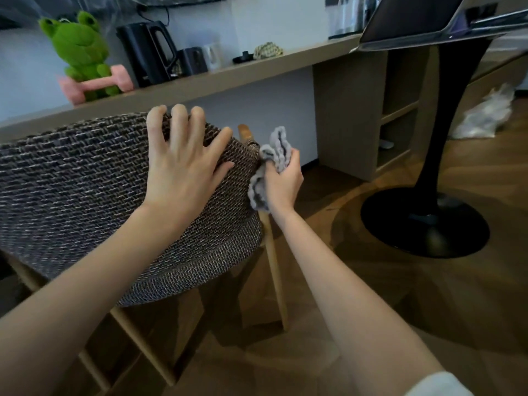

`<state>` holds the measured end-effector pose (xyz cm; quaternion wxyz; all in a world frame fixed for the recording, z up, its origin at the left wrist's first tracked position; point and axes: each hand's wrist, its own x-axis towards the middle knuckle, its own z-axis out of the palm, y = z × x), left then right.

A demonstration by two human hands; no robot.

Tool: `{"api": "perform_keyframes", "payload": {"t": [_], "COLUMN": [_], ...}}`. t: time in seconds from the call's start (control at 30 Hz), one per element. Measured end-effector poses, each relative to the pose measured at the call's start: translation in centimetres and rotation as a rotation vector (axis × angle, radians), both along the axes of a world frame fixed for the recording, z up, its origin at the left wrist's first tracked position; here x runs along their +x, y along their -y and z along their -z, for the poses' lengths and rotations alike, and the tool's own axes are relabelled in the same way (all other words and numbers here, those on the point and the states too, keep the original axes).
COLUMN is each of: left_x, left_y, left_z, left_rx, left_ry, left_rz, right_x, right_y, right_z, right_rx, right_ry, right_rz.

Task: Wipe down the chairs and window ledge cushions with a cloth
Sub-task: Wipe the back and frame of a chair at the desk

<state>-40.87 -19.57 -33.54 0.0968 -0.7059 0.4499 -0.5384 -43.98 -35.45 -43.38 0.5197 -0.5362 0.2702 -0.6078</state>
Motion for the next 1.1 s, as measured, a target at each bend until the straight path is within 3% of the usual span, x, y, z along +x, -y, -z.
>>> {"api": "perform_keyframes", "payload": {"t": [0.13, 0.33, 0.43, 0.63, 0.8, 0.97, 1.1], "left_x": [-0.1, -0.5, -0.6, -0.6, -0.3, 0.9, 3.1], "left_y": [0.0, -0.1, -0.1, -0.2, -1.2, -5.0, -9.4], "left_z": [0.1, 0.3, 0.2, 0.2, -0.2, -0.2, 1.0], "left_rx": [0.01, 0.01, 0.007, 0.017, 0.062, 0.029, 0.032], "left_ry": [0.069, 0.113, 0.099, 0.123, 0.095, -0.004, 0.008], "left_rz": [-0.046, -0.091, -0.09, -0.09, 0.007, 0.184, 0.211], "right_x": [2.2, 2.5, 2.5, 0.4, -0.9, -2.3, -2.2], "right_y": [0.8, 1.0, 0.3, -1.6, -7.0, -12.1, -16.7], "right_z": [-0.3, 5.4, 4.7, -0.1, 0.5, 1.8, 1.2], "right_rx": [0.001, 0.339, 0.421, 0.036, -0.041, -0.069, -0.202], "right_ry": [-0.091, -0.337, -0.21, -0.008, 0.063, 0.001, 0.044], "right_rz": [-0.058, -0.221, -0.148, 0.016, -0.041, -0.069, -0.069]}}
